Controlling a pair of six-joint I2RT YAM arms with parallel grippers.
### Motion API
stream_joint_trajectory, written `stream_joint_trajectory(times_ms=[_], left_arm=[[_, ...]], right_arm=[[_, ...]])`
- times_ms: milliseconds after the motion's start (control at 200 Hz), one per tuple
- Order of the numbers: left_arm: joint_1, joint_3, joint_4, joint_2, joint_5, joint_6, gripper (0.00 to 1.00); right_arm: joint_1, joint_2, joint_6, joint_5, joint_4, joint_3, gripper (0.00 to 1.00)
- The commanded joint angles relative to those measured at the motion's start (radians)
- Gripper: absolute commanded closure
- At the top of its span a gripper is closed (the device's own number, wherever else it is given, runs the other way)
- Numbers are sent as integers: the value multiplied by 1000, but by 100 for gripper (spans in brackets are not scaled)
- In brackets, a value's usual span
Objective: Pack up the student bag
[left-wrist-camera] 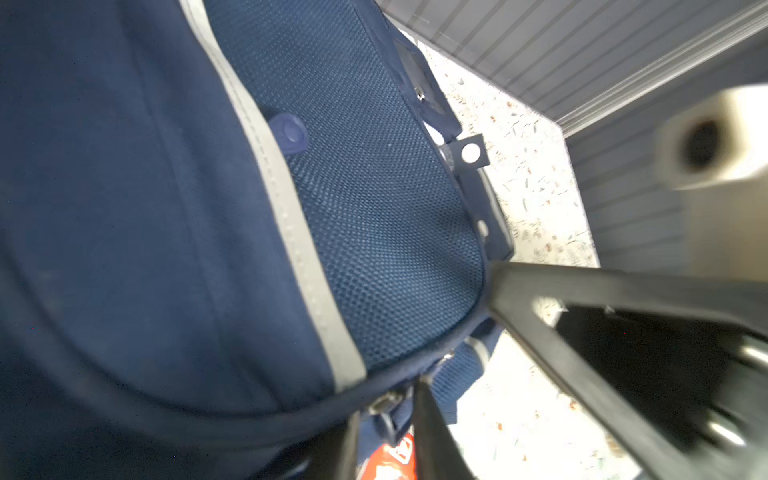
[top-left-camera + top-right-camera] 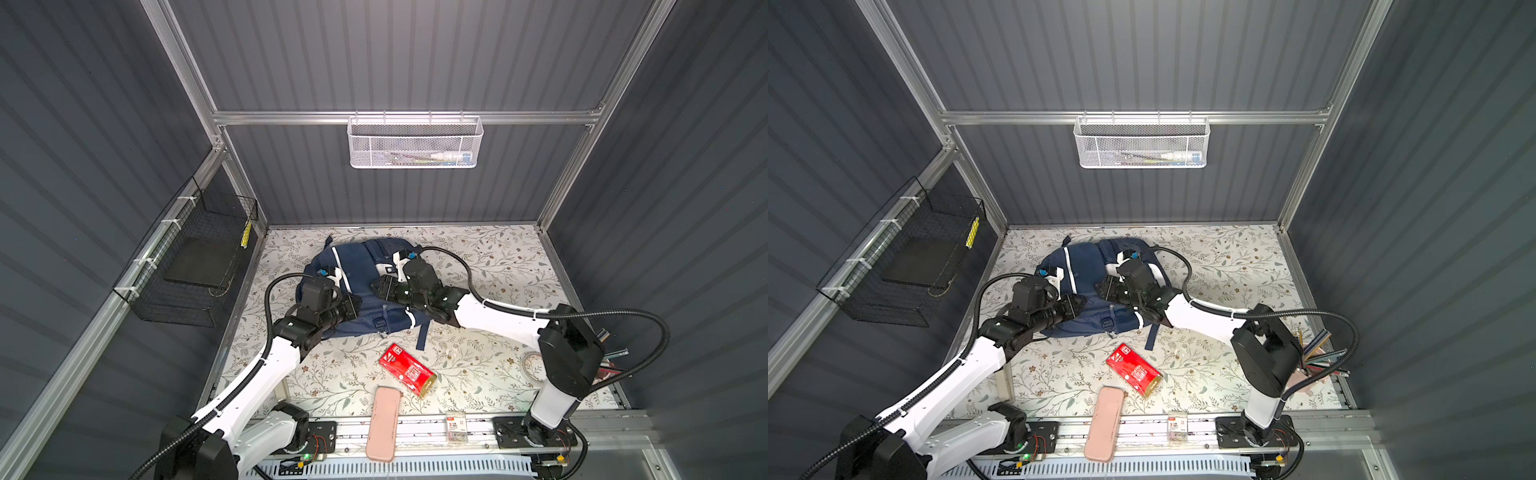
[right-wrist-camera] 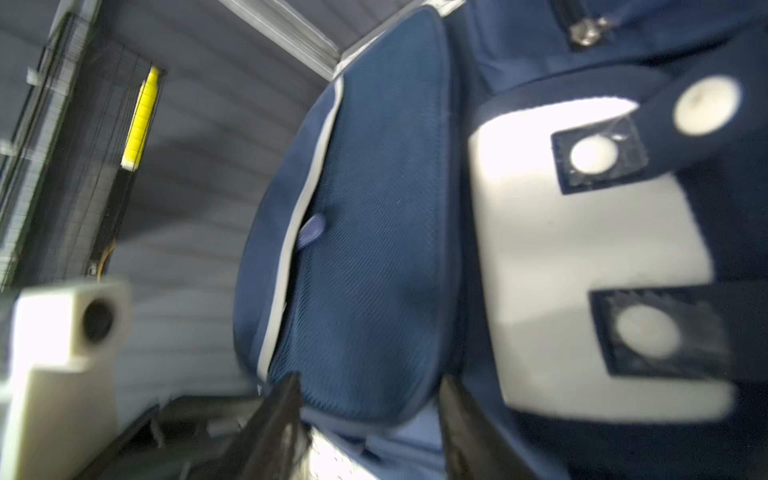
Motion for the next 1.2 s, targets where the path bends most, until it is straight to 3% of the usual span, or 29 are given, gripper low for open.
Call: stream_joint_trajectory(times_ms=[0, 80, 175, 370, 535, 720, 886, 1046, 1196], left_arm=[[0, 32, 17, 16, -43, 15, 79], [0, 36, 37, 24, -33, 12, 79], [0, 48, 45, 47, -15, 4, 78], [0, 50, 46, 41, -16, -13, 78], [0, 50, 23, 27, -29, -11, 79], [0, 50, 18, 21, -22, -23, 79], [0, 50, 7, 10, -21, -24, 79], [0, 42, -7, 0, -34, -18, 79], [-2, 33, 37, 12, 4, -18, 57]], right_arm=[[-8, -67, -318, 35, -109, 4, 37], [-20, -80, -614, 63, -153, 0, 36], [-28, -73, -942, 8, -149, -19, 39], [-55, -2, -1229, -74, -145, 46, 47], [-46, 71, -1324, -160, -159, 120, 54], [6, 135, -1423, -99, -137, 150, 56], [4, 197, -1429, -54, -132, 203, 80], [1, 185, -1437, -107, -164, 215, 100], [-2, 140, -1396, -197, -196, 235, 100]])
